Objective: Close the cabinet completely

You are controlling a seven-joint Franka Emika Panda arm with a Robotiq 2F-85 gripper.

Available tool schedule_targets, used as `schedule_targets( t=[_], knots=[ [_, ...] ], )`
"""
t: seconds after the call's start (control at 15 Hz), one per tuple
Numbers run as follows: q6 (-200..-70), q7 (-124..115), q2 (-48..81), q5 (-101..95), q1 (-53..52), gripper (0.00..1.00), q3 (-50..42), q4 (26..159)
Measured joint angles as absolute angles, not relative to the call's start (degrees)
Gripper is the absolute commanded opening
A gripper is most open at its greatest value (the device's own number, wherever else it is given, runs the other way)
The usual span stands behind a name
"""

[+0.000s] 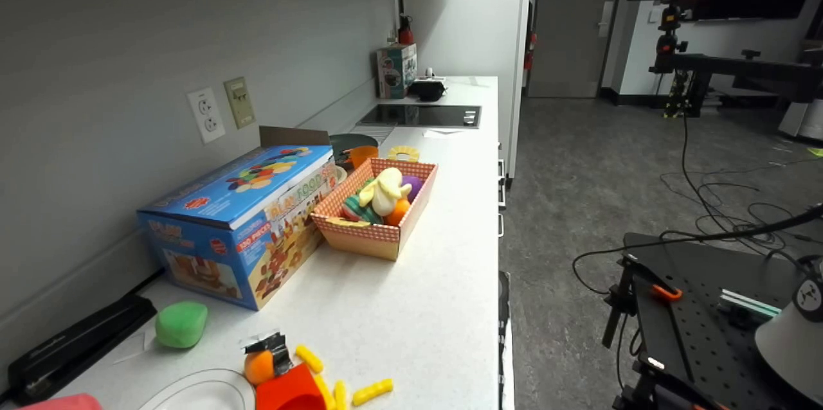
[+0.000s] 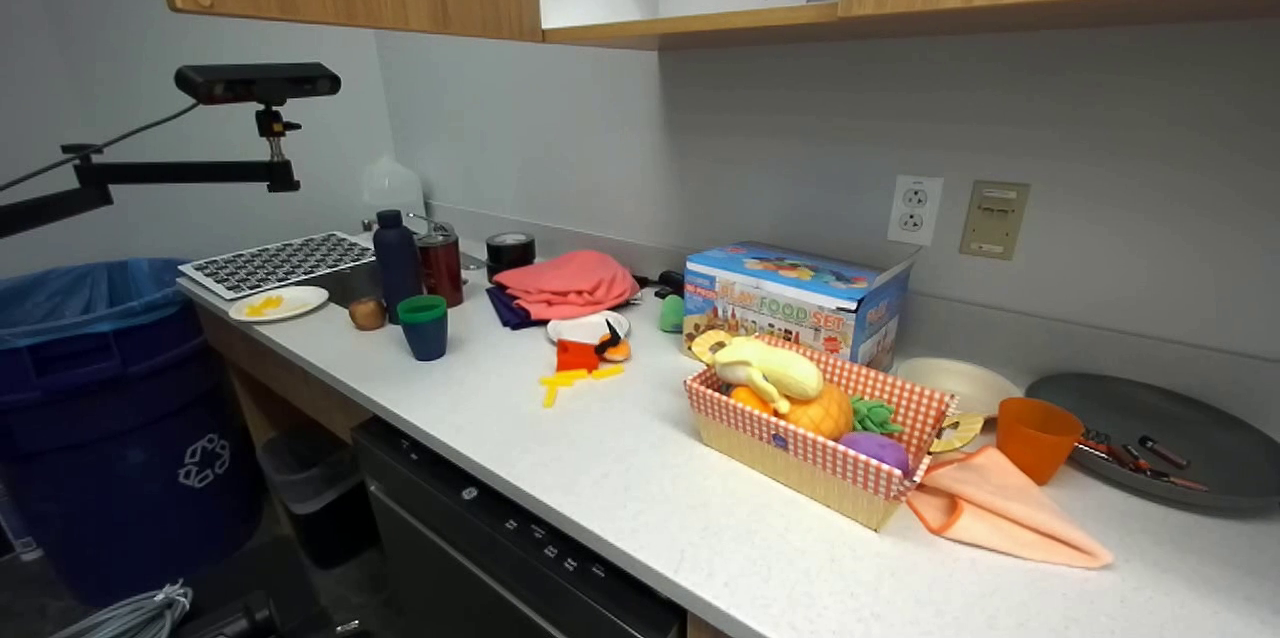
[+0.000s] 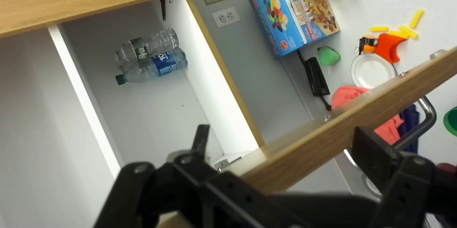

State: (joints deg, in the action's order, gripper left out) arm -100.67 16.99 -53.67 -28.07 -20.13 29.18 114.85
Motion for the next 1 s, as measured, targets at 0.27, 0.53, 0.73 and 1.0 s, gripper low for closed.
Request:
schedule_targets(
  t=[0.27, 0.53, 0.73, 1.0],
  knots=[
    [-99.2, 19.5, -53.8, -31.5, -20.1, 1.0, 29.4, 114.8],
    [-94.2, 23.9, -54.2, -40.9, -20.0, 1.0, 28.4, 115.6],
    [-89.5, 25.2, -54.4, -47.4, -20.0, 1.0, 27.1, 116.4],
    [-78.8, 27.4, -53.4, -48.0, -20.2, 1.0, 28.3, 114.6]
  ],
)
